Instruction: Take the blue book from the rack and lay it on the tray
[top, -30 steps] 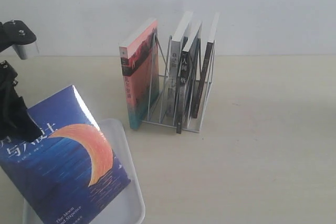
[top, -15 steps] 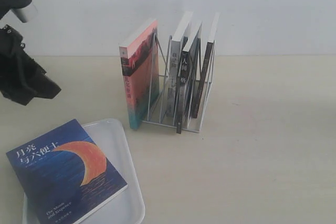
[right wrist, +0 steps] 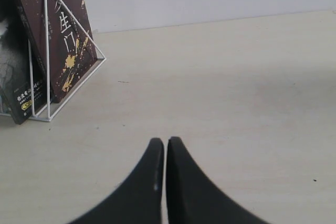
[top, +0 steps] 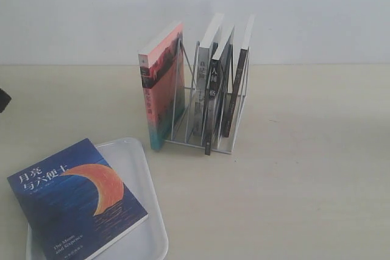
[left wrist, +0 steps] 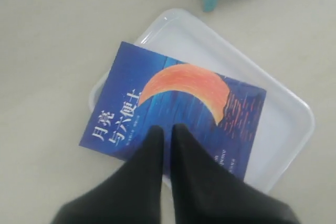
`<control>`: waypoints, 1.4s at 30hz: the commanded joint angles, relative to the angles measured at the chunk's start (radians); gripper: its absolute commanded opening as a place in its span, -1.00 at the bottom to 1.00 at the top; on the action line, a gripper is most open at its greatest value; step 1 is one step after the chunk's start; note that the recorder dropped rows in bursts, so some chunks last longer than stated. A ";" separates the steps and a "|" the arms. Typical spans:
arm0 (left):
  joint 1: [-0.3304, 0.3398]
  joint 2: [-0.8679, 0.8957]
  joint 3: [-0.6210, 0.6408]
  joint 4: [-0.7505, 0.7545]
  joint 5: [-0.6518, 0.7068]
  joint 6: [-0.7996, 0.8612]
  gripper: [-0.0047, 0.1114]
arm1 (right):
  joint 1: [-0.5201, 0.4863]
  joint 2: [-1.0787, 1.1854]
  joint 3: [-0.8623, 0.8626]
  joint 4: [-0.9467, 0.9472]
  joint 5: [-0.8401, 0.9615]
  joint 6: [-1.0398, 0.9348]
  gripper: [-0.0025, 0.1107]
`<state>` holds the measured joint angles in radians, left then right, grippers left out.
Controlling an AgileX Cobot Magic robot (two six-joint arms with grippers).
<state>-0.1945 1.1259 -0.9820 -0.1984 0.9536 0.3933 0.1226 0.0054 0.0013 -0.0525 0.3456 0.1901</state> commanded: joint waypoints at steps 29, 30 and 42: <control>0.001 -0.608 0.365 -0.770 -0.431 0.244 -0.85 | -0.001 -0.005 -0.001 -0.005 -0.012 -0.006 -0.93; 0.001 -0.608 0.365 -0.770 -0.431 0.244 -0.85 | -0.001 -0.005 -0.001 -0.005 -0.012 -0.006 -0.93; -0.004 -0.658 0.365 -0.831 -0.436 0.168 -0.85 | -0.001 -0.005 -0.001 -0.005 -0.012 -0.006 -0.93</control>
<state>-0.1945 0.5002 -0.6196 -0.9794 0.5336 0.6132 0.1226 0.0054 0.0013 -0.0525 0.3456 0.1901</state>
